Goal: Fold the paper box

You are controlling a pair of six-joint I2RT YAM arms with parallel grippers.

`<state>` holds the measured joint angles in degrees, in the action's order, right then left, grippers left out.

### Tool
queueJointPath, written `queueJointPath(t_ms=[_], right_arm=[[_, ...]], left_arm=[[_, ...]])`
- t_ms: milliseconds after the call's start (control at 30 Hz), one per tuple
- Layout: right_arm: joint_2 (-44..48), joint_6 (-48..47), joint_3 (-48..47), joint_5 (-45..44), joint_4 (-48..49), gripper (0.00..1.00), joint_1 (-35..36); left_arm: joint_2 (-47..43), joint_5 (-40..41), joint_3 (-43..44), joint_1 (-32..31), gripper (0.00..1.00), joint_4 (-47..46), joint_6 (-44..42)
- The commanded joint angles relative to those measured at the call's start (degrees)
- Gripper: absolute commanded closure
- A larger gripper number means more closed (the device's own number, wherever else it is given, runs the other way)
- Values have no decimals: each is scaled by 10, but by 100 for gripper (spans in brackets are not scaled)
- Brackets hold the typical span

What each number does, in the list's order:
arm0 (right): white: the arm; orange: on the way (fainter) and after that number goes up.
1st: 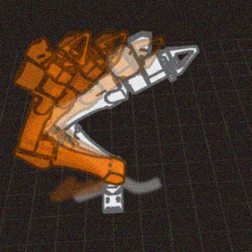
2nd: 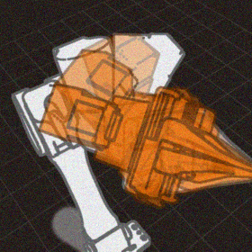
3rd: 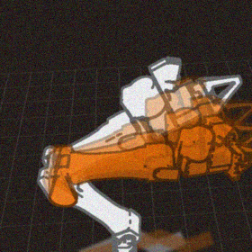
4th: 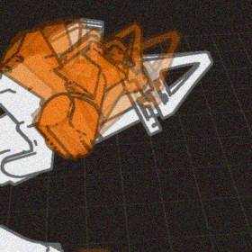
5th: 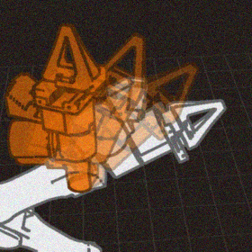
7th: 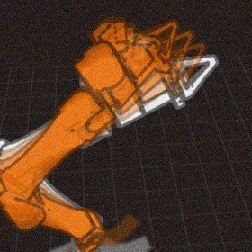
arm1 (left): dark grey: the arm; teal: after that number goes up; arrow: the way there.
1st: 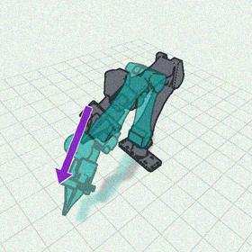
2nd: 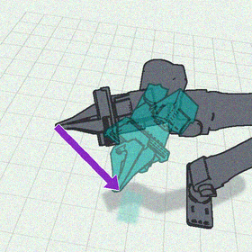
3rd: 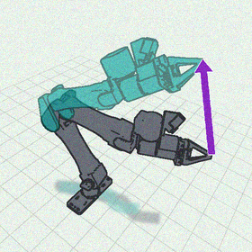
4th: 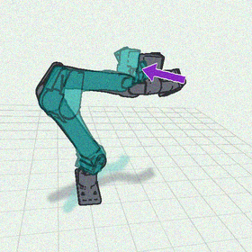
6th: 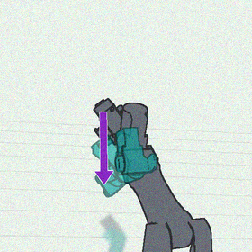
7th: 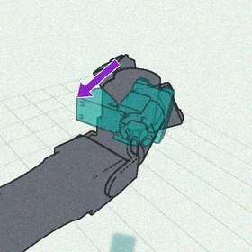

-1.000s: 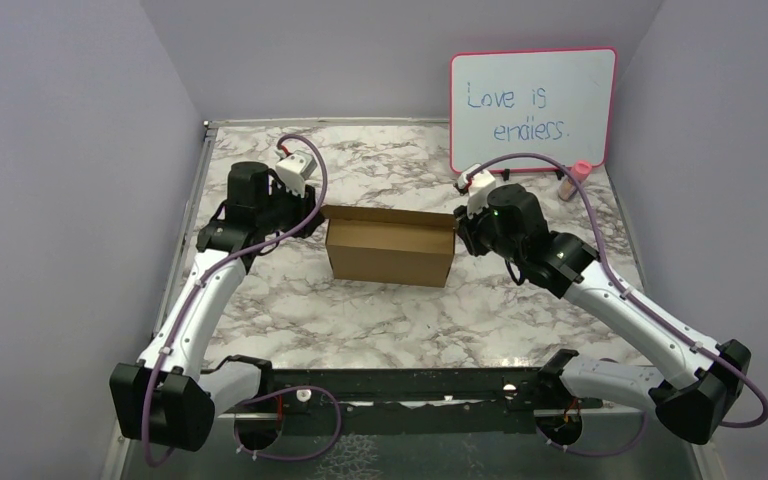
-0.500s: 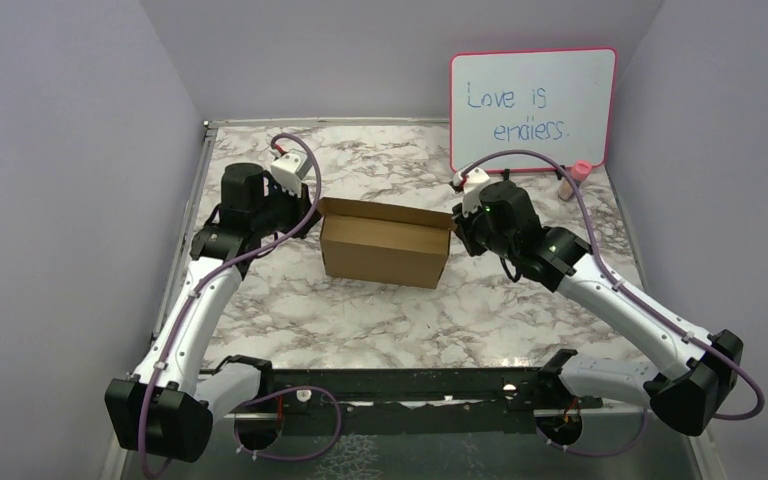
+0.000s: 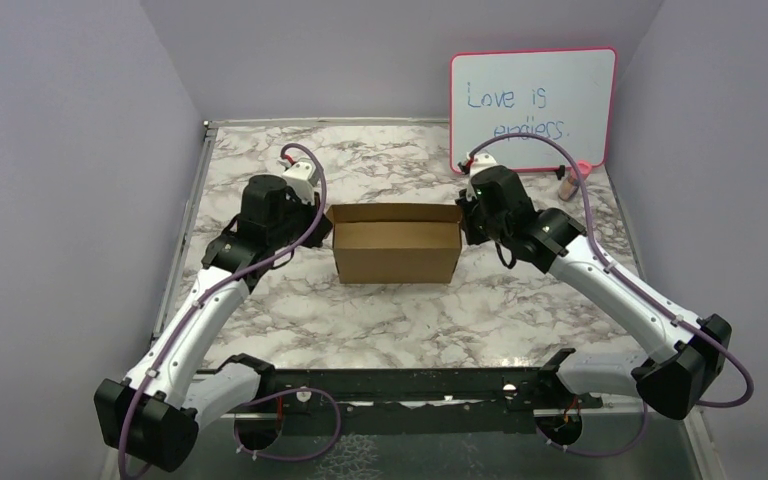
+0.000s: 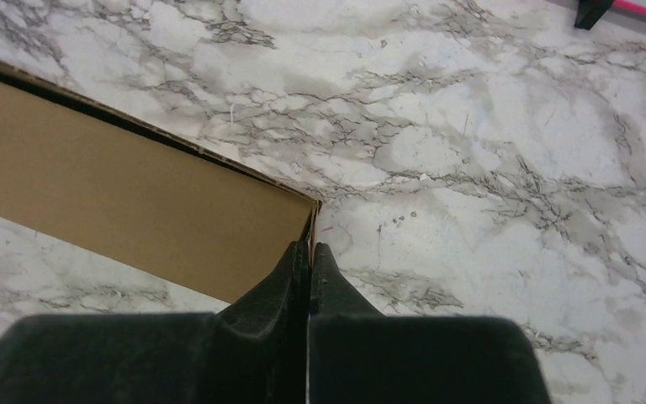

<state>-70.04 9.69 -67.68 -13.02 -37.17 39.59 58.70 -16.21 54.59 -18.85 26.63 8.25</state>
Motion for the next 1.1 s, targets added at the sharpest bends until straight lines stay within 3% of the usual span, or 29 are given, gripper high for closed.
queueJointPath(t_ms=[0, 400, 1067], right_arm=[[-25, 91, -29, -15, -29, 99, 5], [-19, 195, -13, -66, -28, 99, 6], [3, 210, 61, -104, 18, 99, 24]], left_arm=[[0, 70, -6, -58, 100, -7, 88], [0, 156, -41, -119, 100, -52, 170], [0, 215, -62, -163, 100, -71, 190]])
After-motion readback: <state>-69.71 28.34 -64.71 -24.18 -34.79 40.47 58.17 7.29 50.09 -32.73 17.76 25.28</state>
